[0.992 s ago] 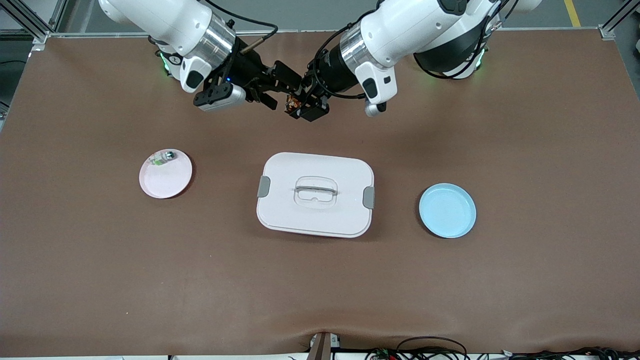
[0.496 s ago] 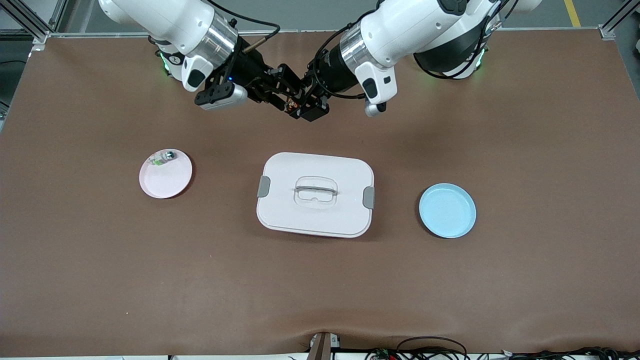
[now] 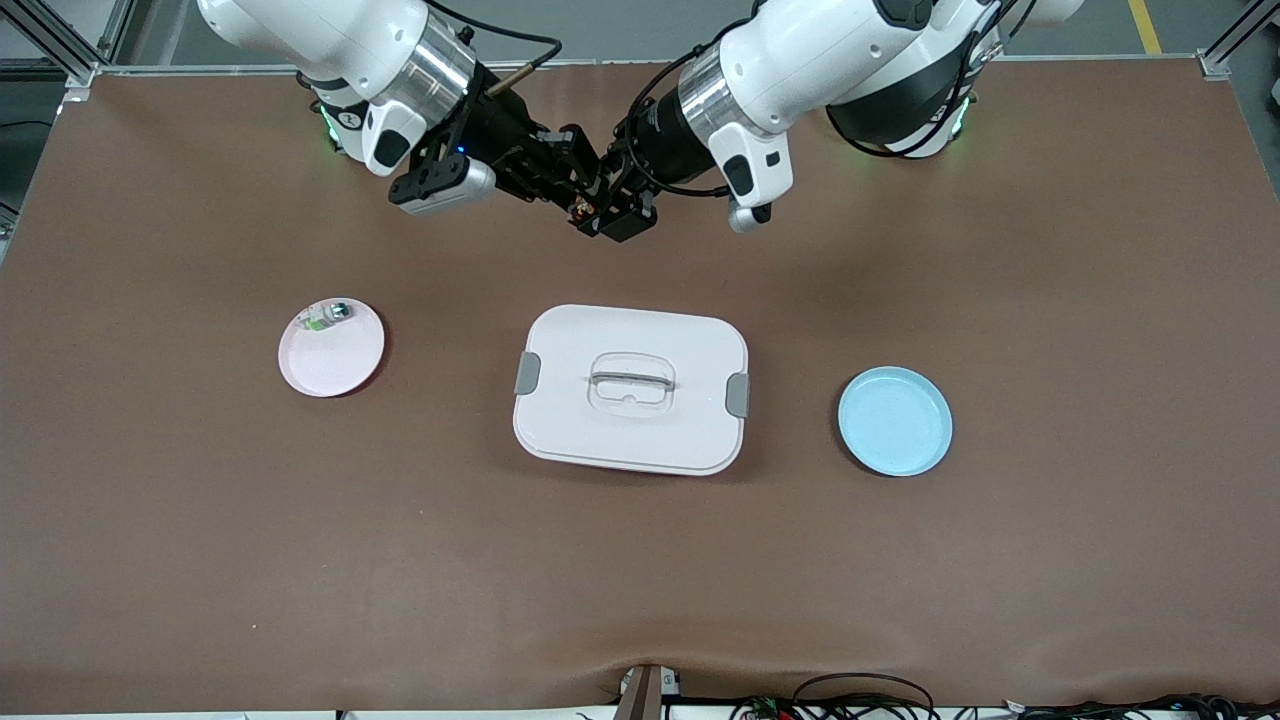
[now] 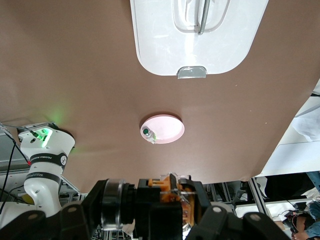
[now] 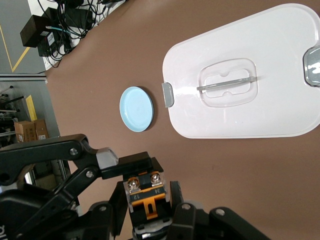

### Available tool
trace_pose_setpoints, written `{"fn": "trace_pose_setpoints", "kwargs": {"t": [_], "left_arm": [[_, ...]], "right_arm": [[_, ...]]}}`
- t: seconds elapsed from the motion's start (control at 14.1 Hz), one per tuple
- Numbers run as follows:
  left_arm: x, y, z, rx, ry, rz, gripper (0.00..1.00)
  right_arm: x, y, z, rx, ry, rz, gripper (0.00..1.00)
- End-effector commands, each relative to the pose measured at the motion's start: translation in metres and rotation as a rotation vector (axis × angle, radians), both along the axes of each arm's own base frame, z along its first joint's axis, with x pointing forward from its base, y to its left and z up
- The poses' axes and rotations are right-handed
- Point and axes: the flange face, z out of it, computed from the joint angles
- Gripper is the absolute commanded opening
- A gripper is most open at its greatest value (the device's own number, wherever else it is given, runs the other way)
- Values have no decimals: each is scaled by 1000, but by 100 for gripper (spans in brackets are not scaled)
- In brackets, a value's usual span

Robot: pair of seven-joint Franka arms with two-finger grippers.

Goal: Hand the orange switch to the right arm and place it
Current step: 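Close the right gripper on the switch and open the left gripper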

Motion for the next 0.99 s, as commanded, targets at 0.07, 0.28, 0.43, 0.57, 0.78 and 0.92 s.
{"fn": "trace_pose_setpoints", "kwargs": {"t": [0.07, 0.28, 0.43, 0.57, 0.78, 0.92], "left_arm": [[-2, -4, 8, -5, -18, 10, 76], [-1, -2, 10, -7, -19, 15, 100], [-1, -3, 10, -7, -22, 11, 100], [0, -1, 12, -8, -26, 16, 100], [1, 5, 19, -10, -41, 18, 100], [3, 12, 24, -8, -46, 28, 100]], "right_arm": [[4, 11, -11, -16, 48, -36, 0], [4, 13, -14, -23, 49, -33, 0], [4, 13, -15, -27, 50, -26, 0], [7, 14, -23, -48, 44, -16, 0], [14, 10, -36, -141, -29, 74, 0], [15, 1, -43, -195, -61, 232, 0]]}}
